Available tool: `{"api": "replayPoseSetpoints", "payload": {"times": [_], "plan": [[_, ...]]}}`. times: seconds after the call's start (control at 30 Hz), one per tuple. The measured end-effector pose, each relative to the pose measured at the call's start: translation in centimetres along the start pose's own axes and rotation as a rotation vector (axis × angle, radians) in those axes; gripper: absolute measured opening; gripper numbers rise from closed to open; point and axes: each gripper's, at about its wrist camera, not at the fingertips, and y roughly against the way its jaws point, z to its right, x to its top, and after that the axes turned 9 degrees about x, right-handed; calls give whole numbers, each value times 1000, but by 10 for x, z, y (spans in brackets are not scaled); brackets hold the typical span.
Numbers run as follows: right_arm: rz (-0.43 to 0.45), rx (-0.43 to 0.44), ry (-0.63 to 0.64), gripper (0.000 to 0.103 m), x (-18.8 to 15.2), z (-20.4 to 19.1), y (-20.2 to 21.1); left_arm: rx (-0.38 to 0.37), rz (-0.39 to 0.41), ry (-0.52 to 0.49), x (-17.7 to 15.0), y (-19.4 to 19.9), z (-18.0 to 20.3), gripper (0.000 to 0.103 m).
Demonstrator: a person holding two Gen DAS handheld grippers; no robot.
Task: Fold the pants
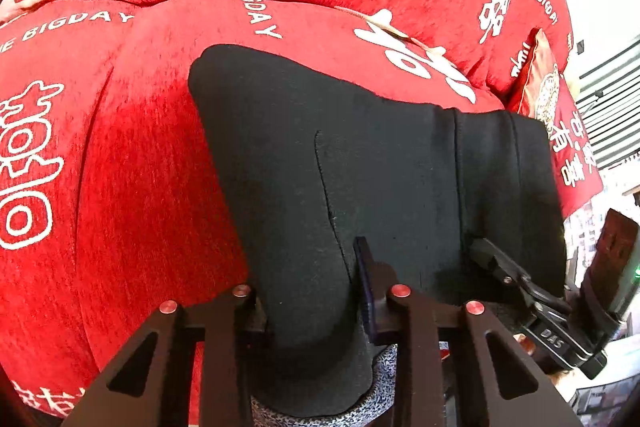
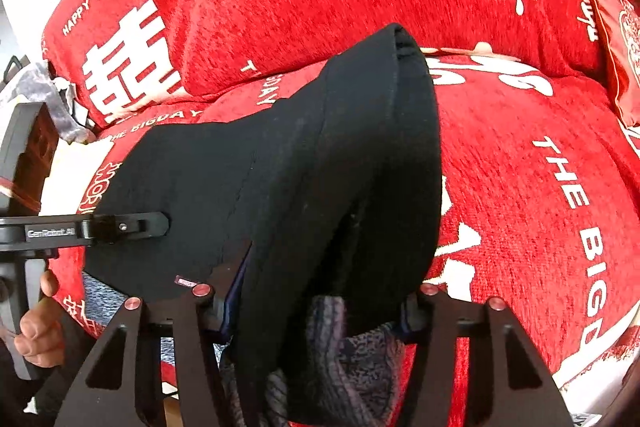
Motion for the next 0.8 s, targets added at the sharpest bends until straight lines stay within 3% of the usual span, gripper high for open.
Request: {"api": "replayPoseSetpoints", "payload": {"times": [0.13,0.43,0.8], "plan": [[-14,-34,12,60,1,-9,-1,-23,-4,10,-1,-1,-5,31],[0,-24,9,59,5,-21,9,-56,-20,25,-3,8,-16,29],[16,36,34,59,15,-60,7,-25,48,38,-3,54,-48,28]]}}
